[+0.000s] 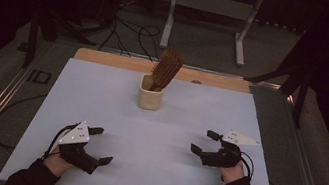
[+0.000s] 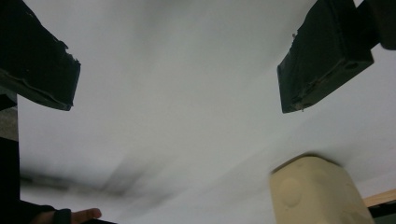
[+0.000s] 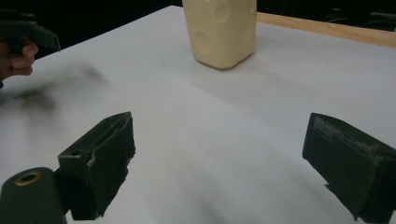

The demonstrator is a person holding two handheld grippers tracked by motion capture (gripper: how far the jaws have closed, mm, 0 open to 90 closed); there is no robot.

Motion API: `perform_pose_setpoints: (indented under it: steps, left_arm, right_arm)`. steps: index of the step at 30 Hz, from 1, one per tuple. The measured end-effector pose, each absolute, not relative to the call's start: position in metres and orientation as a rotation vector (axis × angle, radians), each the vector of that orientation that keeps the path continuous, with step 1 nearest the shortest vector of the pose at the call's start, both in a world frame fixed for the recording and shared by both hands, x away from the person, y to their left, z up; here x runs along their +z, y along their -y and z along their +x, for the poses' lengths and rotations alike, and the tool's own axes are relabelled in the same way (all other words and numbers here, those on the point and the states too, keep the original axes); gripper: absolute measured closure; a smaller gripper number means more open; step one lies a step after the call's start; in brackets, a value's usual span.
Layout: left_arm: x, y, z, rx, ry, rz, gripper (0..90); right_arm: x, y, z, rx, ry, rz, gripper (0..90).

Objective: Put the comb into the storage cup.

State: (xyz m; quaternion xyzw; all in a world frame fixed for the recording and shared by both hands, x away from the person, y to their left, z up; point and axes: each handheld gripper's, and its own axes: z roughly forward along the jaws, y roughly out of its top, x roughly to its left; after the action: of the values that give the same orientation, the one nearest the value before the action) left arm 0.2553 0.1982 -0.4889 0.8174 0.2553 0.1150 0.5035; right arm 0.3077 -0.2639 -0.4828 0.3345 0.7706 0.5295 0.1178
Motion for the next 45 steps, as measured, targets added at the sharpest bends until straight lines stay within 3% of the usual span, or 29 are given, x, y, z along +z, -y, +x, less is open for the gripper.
perform_pose_setpoints:
  steps: [27,45]
  left_arm:
    - [-0.497,-0.263,0.241,0.373,-0.797,1.933,0.0]
    - [-0.497,-0.262,0.240,0.393,-0.806,1.908,0.0]
  right_arm:
    - [-0.498,0.294,0.267,1.501,-2.223,1.014,9.1]
    - [-0.505,0.299,0.267,1.445,-2.198,1.031,9.1]
